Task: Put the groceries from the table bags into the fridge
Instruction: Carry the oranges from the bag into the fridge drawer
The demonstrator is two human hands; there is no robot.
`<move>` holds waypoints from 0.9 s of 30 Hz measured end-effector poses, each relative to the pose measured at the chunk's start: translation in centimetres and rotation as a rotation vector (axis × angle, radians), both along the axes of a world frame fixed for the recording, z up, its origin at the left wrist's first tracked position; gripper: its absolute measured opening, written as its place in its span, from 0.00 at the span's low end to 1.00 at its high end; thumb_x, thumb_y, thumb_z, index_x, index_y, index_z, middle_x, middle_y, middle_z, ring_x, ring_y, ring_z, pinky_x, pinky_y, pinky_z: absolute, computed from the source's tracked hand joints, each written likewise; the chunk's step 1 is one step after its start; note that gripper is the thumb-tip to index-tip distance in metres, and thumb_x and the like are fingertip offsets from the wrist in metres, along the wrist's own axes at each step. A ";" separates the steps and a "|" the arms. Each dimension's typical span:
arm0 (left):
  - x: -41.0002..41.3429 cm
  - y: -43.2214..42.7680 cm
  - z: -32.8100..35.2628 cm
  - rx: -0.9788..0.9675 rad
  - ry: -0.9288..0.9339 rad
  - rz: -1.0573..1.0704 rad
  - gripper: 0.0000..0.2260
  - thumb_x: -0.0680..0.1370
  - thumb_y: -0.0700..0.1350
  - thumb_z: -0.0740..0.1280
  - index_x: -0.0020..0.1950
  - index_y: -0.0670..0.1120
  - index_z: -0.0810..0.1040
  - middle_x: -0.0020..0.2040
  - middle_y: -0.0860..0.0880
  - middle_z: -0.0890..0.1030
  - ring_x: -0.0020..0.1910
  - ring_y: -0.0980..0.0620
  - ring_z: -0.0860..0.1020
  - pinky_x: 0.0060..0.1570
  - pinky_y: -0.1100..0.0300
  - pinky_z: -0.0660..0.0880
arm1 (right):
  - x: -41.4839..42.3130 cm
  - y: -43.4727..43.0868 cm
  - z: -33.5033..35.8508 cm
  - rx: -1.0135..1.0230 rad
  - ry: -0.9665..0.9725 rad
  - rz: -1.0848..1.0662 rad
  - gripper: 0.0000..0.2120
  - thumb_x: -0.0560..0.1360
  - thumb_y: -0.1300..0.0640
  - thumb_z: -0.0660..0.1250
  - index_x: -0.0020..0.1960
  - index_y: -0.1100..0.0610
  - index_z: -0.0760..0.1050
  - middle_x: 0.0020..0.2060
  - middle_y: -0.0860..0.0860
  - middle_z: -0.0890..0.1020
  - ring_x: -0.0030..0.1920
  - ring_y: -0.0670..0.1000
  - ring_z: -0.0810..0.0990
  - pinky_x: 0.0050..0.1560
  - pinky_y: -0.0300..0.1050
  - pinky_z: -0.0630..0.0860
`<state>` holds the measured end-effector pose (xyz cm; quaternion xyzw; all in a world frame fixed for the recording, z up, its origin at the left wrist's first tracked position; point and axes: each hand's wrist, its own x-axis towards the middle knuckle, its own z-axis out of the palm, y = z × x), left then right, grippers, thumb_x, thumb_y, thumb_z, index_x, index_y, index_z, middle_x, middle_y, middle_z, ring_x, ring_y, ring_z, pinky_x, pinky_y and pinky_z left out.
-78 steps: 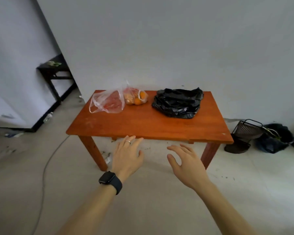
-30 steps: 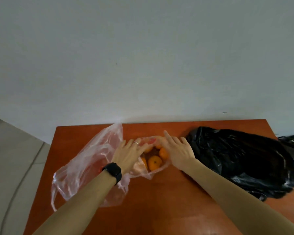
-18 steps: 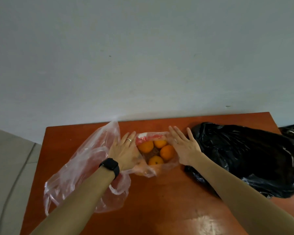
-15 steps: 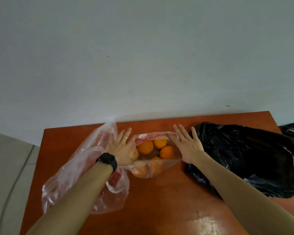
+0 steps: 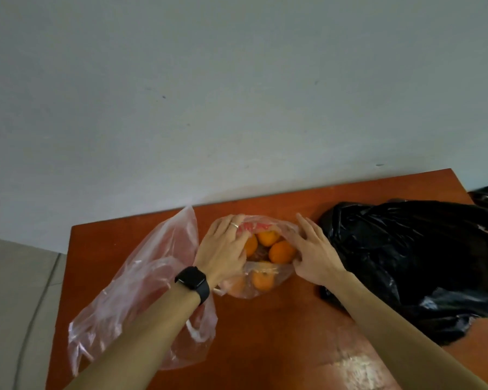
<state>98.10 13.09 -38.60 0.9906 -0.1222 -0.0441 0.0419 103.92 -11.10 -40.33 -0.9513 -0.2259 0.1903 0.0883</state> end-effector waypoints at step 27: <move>-3.5 -7.8 -3.2 0.075 0.263 0.121 0.19 0.78 0.50 0.69 0.66 0.50 0.68 0.59 0.45 0.79 0.57 0.44 0.76 0.54 0.50 0.71 | -1.4 2.4 -1.6 -0.127 0.018 -0.142 0.36 0.73 0.44 0.72 0.73 0.51 0.58 0.68 0.52 0.73 0.63 0.59 0.75 0.56 0.56 0.76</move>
